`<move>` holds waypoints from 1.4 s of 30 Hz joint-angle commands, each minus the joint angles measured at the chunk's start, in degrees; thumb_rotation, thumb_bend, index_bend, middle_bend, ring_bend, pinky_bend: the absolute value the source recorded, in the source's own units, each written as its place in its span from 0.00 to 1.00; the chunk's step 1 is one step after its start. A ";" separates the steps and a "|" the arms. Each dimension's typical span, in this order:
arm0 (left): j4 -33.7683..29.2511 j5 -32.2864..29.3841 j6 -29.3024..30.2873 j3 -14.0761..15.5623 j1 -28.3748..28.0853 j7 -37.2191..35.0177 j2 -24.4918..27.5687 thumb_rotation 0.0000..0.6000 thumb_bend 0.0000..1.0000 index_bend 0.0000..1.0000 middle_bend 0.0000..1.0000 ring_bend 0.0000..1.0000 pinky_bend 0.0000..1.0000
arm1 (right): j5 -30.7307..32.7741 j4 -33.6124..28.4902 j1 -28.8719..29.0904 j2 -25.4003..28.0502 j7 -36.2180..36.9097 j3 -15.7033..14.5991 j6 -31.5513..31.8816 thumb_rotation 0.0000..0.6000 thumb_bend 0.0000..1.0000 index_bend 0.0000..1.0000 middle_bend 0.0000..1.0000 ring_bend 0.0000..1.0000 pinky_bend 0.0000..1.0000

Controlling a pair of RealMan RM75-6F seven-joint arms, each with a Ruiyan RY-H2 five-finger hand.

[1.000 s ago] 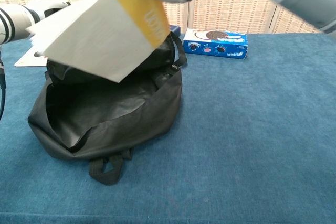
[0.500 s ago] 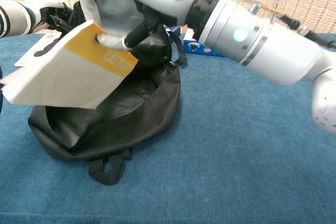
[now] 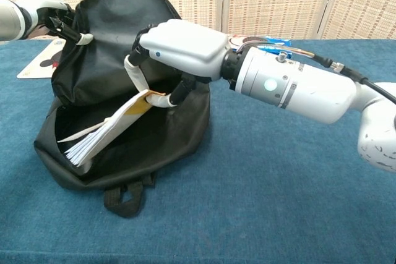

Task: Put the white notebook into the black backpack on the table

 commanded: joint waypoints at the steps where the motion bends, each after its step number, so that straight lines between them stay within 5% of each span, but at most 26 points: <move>1: -0.59 -0.15 -0.16 0.22 -0.02 -0.16 0.50 1.00 0.54 0.71 0.32 0.27 0.15 | 0.84 1.26 0.26 -0.68 -1.07 -0.48 -1.37 1.00 0.53 0.67 0.49 0.28 0.15; 33: -5.77 0.26 0.14 2.96 -0.15 -1.67 4.30 1.00 0.54 0.71 0.32 0.27 0.15 | 11.82 16.52 5.30 -12.76 -18.52 3.51 -14.81 1.00 0.38 0.66 0.46 0.26 0.09; 42: -6.99 1.17 0.39 3.58 0.59 -2.61 5.22 1.00 0.54 0.67 0.32 0.27 0.15 | 12.94 13.32 3.70 -10.77 -19.46 3.11 -13.81 1.00 0.13 0.14 0.21 0.10 0.05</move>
